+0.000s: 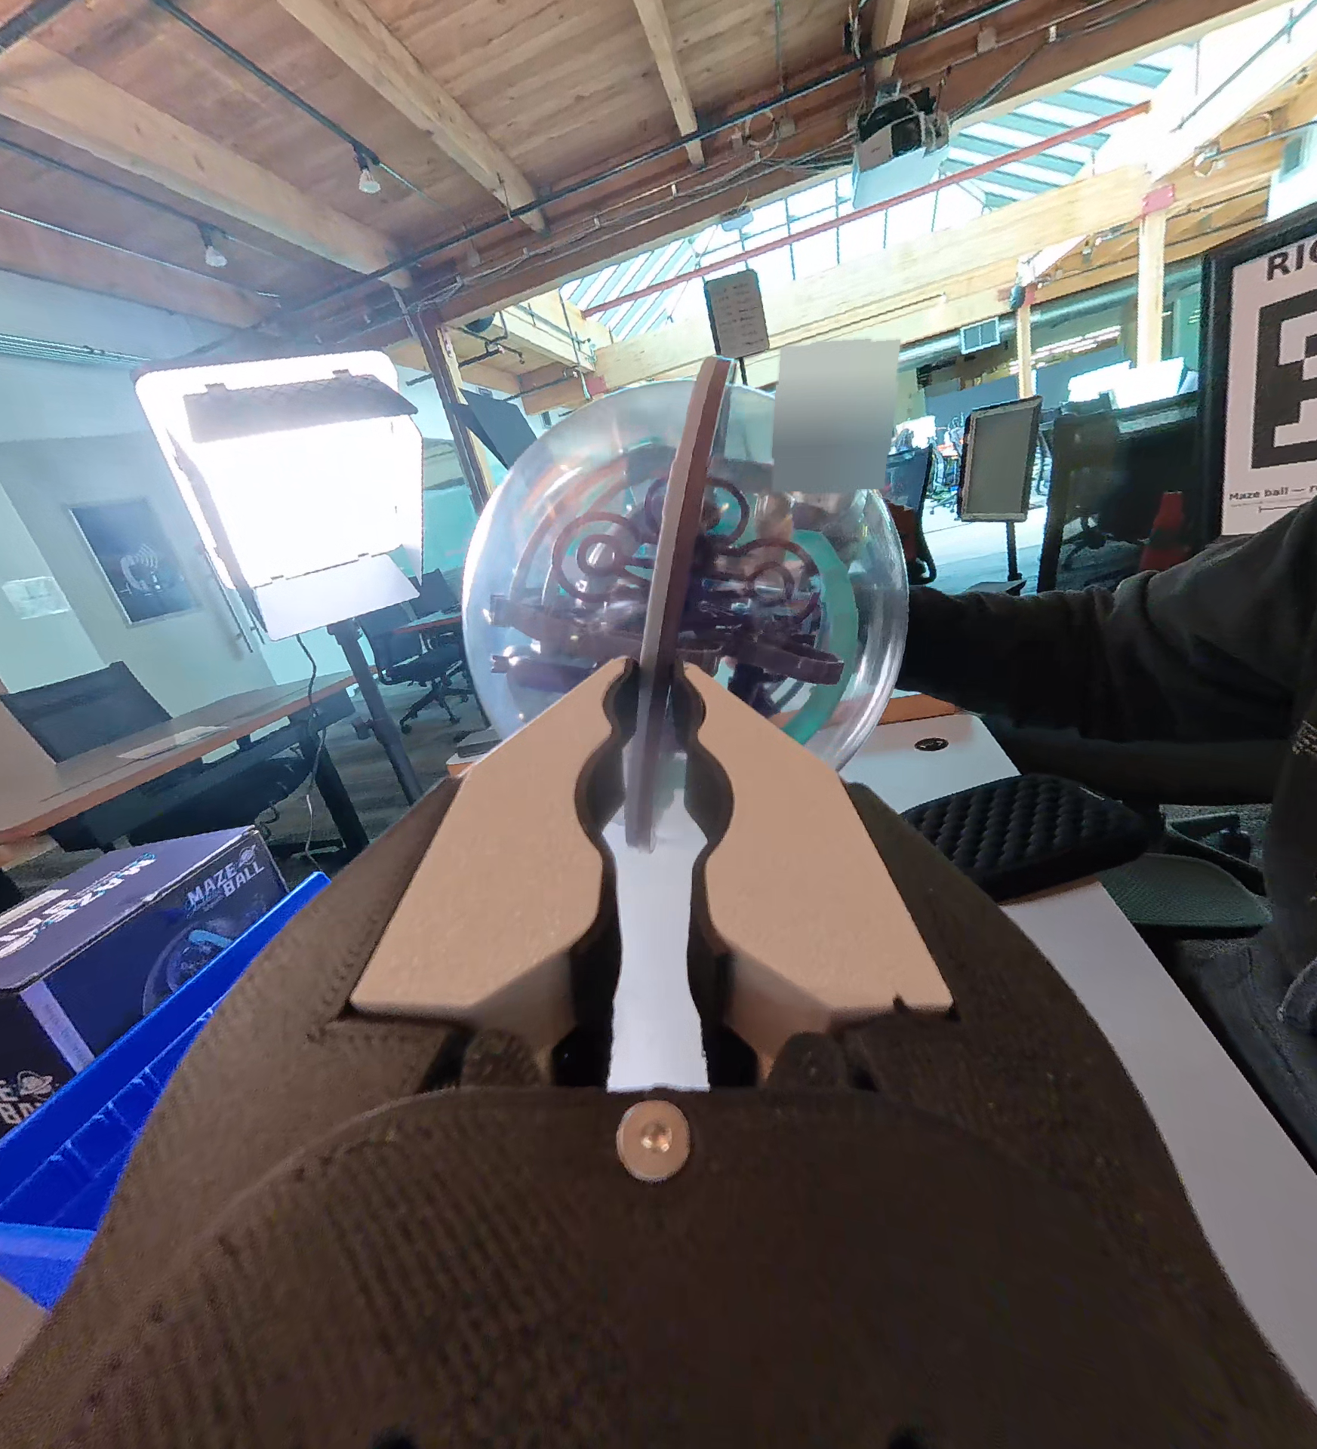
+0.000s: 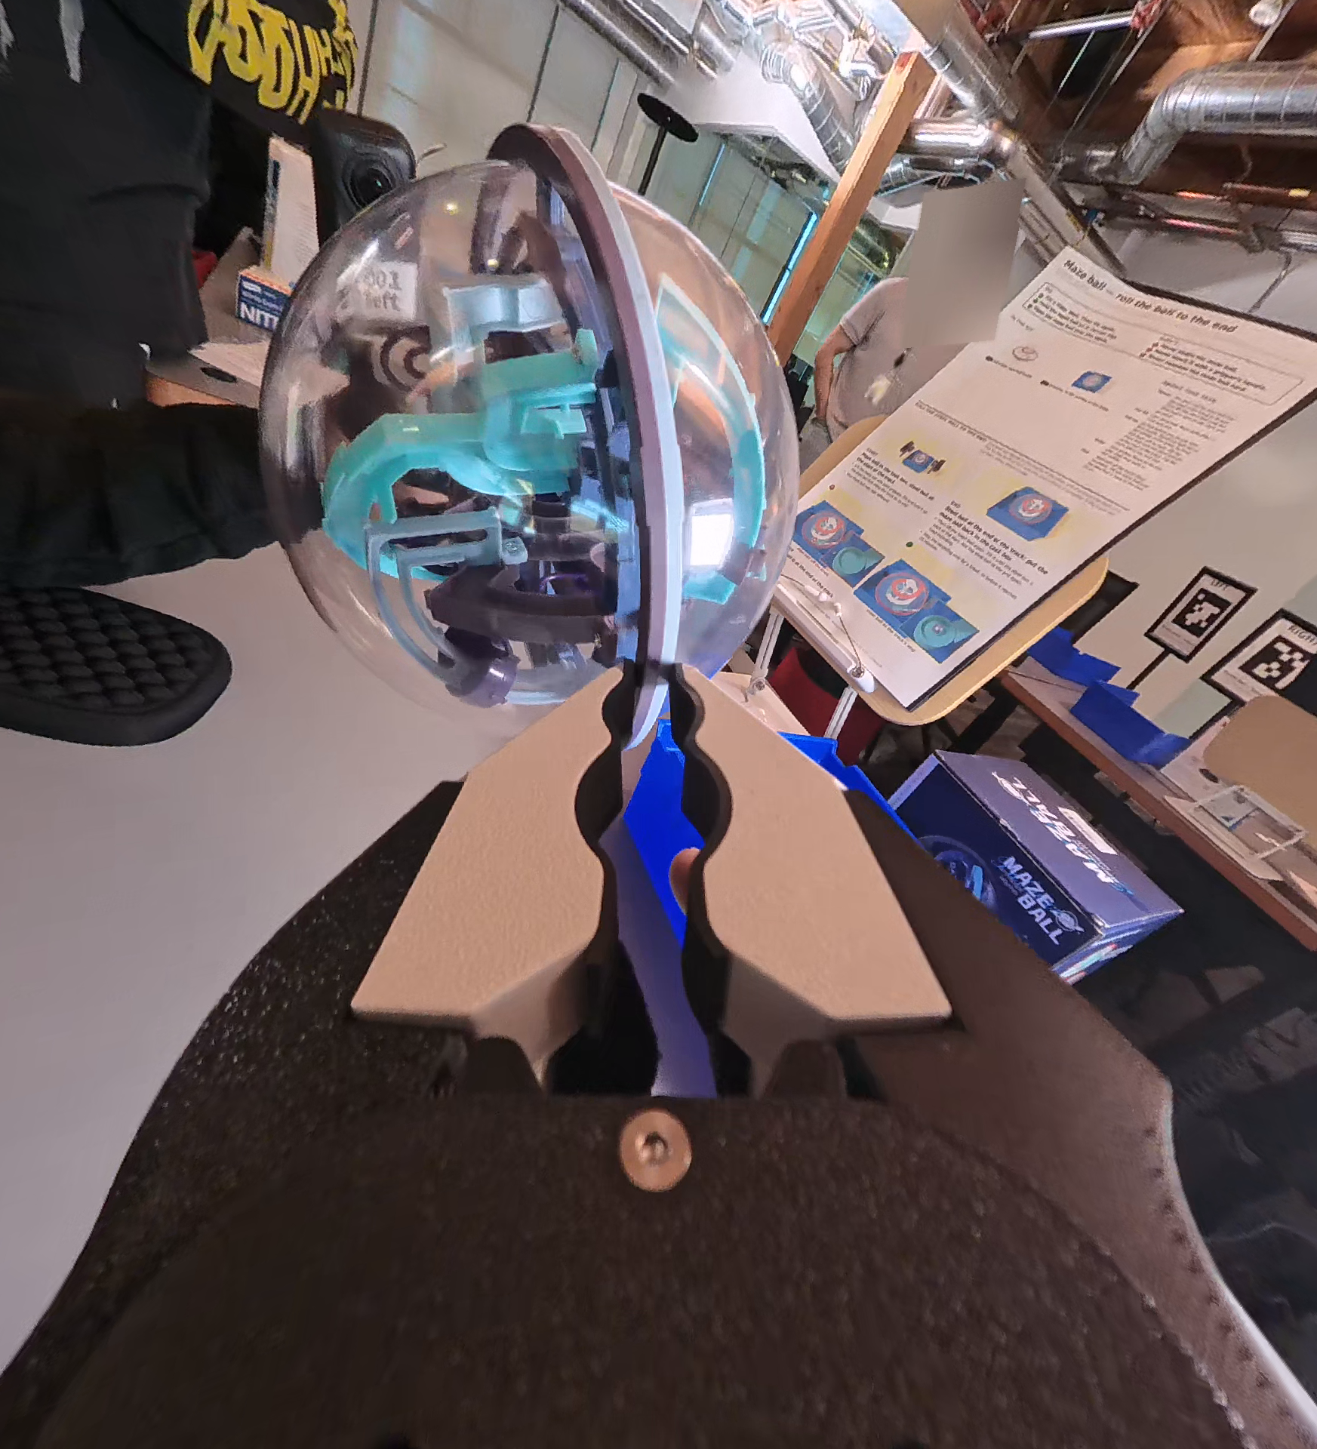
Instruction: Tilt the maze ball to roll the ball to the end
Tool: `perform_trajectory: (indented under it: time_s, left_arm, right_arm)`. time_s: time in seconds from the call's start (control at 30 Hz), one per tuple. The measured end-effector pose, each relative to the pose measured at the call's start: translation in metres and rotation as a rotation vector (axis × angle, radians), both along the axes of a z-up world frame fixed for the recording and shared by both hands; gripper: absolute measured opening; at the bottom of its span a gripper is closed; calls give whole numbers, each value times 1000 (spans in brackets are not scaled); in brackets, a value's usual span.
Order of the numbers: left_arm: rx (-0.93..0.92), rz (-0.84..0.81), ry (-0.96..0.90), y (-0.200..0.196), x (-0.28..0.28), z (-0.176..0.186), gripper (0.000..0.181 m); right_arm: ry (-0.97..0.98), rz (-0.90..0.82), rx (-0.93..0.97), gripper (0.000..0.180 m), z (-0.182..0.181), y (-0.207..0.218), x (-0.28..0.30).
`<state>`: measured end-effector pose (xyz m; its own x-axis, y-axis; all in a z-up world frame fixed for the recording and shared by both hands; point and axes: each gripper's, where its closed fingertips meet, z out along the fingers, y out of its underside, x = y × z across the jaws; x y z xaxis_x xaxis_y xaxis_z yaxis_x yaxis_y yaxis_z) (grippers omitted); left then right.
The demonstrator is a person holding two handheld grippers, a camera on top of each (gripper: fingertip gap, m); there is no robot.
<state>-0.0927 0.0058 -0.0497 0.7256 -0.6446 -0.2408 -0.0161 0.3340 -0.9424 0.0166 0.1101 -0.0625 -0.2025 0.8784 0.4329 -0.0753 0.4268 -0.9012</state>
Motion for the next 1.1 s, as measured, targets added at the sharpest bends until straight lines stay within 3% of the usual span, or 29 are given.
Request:
perform_trajectory:
  time_s: [0.23,0.47,1.1]
  left_arm:
    - [39,18,100,-8,17,19,7]
    - [44,28,156,-9,25,16,7]
    - [152,20,73,-17,13,2,7]
  right_arm:
    - [56,41,-84,6,-11,2,-1]
    - [96,51,-147,6,-25,7,-4]
    - [125,12,69,6,11,-10,7]
